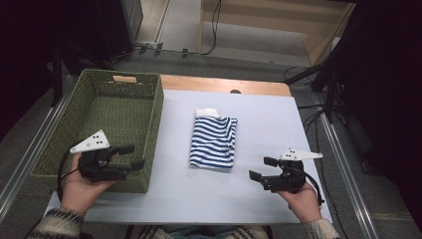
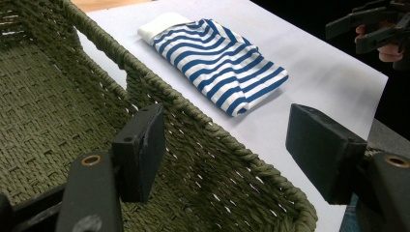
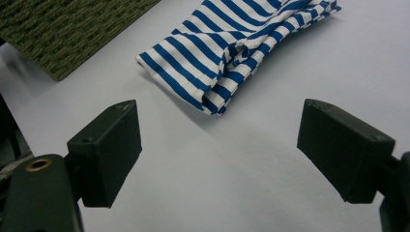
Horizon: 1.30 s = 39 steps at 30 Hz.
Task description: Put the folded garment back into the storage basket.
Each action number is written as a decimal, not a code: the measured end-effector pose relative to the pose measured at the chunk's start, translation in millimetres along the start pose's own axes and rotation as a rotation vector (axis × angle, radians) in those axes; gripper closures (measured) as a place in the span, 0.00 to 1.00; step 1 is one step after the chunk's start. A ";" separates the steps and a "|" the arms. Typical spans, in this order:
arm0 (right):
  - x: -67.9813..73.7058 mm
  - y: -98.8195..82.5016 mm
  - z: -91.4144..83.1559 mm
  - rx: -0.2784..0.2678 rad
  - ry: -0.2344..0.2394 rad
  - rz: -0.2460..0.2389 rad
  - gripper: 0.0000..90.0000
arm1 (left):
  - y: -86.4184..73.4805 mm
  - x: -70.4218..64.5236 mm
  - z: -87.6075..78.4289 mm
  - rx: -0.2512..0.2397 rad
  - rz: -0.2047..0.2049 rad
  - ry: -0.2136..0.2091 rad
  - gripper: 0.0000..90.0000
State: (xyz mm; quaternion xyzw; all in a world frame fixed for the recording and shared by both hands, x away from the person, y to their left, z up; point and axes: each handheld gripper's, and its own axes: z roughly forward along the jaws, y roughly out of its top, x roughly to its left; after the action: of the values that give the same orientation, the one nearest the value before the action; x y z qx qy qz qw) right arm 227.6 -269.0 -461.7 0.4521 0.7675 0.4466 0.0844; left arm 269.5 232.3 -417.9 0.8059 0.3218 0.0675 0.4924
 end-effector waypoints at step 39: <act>-0.9 -2.1 3.8 0.024 -0.007 -0.002 0.16 | 29.1 -8.4 -14.6 -0.073 -0.033 0.036 0.30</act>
State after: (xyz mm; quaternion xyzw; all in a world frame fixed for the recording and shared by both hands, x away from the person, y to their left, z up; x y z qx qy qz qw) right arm 228.9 -267.8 -465.8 0.4538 0.7730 0.4356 0.0822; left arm 269.9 229.4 -384.4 0.7805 0.3412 0.0854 0.5168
